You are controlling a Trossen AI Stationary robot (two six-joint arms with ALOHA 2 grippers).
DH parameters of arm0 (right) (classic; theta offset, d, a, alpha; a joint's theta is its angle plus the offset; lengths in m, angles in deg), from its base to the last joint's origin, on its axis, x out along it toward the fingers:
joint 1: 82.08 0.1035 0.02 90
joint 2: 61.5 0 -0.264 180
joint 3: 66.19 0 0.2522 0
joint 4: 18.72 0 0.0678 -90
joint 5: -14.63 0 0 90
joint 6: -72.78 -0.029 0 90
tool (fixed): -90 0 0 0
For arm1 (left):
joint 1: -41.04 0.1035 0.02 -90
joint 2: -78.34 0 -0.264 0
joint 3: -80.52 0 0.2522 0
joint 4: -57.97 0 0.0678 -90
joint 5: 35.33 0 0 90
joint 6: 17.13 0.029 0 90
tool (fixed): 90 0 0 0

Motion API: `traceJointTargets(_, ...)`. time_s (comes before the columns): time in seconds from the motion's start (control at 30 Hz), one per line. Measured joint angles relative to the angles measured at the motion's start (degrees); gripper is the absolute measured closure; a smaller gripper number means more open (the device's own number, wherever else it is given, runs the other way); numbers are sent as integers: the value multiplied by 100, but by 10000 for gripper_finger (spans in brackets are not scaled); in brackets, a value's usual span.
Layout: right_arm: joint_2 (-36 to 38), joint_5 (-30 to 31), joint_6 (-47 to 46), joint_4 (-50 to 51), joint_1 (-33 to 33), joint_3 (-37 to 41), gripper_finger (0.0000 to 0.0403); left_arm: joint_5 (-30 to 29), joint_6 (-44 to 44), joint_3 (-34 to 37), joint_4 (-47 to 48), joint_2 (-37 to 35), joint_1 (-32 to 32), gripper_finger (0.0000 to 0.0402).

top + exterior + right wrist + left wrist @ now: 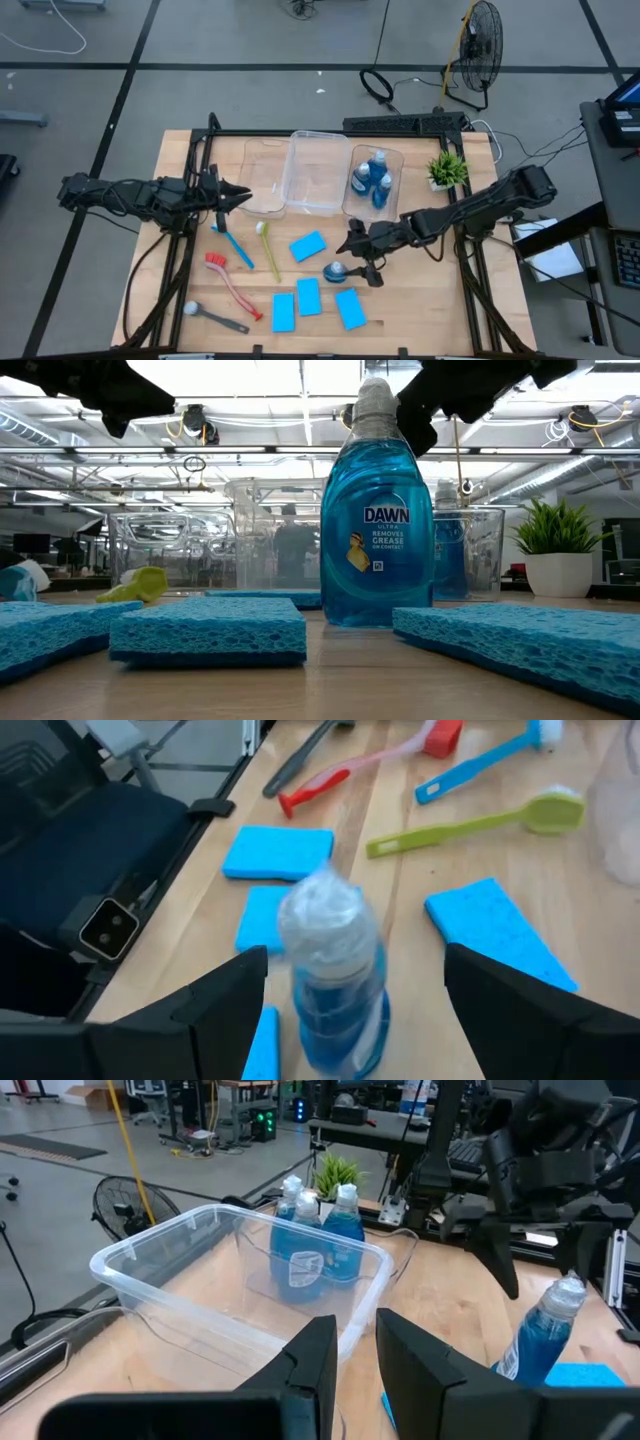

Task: Pick & Place Kitchen Sink Supplies
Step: Put the blue dish soap into the right transparent bin

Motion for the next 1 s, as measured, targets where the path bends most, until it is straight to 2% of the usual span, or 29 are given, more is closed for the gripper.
traceJointTargets(0.37, 2, 11, 35, -318, 60, 4, 110, -15, 36, 0, -1, -1, 0, 325)
traceJointTargets(0.6, -345, 20, 31, -674, 17, 11, 110, -17, 34, 0, -1, 0, 0, 325)
traceJointTargets(1.0, -449, 313, 129, -804, 15, 9, 112, -22, 78, 0, -1, 1, 0, 325)
